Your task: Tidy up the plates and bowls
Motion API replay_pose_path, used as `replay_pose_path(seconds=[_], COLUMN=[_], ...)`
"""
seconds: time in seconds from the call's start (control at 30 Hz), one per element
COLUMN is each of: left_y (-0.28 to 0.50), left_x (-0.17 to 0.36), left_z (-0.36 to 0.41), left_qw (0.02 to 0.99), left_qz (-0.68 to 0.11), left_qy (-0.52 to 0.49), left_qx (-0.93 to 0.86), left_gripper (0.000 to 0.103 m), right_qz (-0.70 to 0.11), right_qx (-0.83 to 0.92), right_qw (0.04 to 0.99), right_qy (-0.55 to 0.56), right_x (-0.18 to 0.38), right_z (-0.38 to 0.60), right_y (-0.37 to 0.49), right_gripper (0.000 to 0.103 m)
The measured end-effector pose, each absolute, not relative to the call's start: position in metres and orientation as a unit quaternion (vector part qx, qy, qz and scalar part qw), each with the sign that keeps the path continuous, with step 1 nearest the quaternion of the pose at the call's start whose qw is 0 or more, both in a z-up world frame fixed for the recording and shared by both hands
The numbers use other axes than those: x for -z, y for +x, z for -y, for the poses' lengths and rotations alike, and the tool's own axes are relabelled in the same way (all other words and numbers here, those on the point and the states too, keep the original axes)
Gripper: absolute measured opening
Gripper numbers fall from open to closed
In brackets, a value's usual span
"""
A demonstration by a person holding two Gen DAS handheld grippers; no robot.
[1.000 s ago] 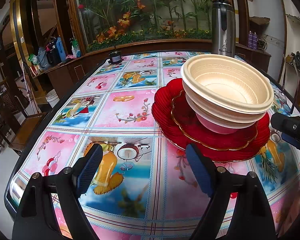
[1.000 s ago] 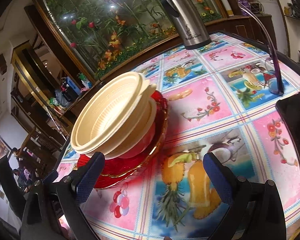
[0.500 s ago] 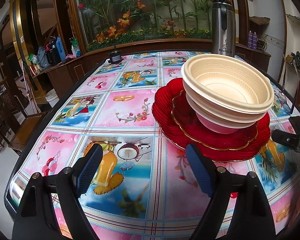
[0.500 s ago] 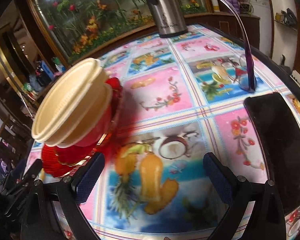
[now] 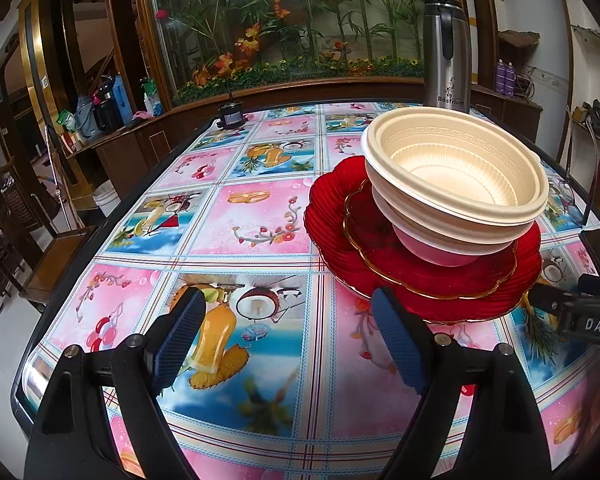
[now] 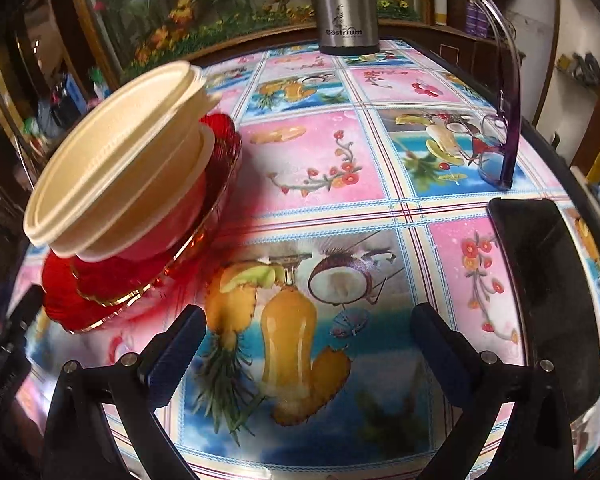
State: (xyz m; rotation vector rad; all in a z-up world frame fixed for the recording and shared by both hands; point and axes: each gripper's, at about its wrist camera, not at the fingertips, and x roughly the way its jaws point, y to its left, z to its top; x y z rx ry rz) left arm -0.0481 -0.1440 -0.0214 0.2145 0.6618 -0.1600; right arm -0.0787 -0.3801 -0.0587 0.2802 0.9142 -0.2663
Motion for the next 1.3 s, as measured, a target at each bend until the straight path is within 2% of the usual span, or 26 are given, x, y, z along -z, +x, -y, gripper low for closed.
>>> replay_pose_path(seconds=[0.33,0.77,0.87,1.3], left_y=[-0.048,-0.04,-0.038,-0.031], left_x=[0.021,0.018,0.019,0.015], left_z=[0.143,0.143,0.142,0.142], left_qw=[0.936,0.931,0.93,0.92], left_qz=[-0.326,-0.341,-0.345,-0.365], left_qy=[0.11,0.1,0.096,0.079], left_qx=[0.075,0.081,0.085,0.12], left_gripper=[0.086,0.086,0.086,0.086], right_qz=[-0.466,-0.473,-0.45,-0.44], right_qx=[0.128,0.144,0.163,0.152], right_qw=[0.873,0.866,0.875,0.882], right_qy=[0.065,0.076,0.077,0.07], right_x=[0.064,0.063,0.065,0.065], right_z=[0.359,0.379,0.387,0.386], right_y=[-0.073,-0.054,-0.047,-0.043], right_gripper=[0.103,0.103,0.103,0.103])
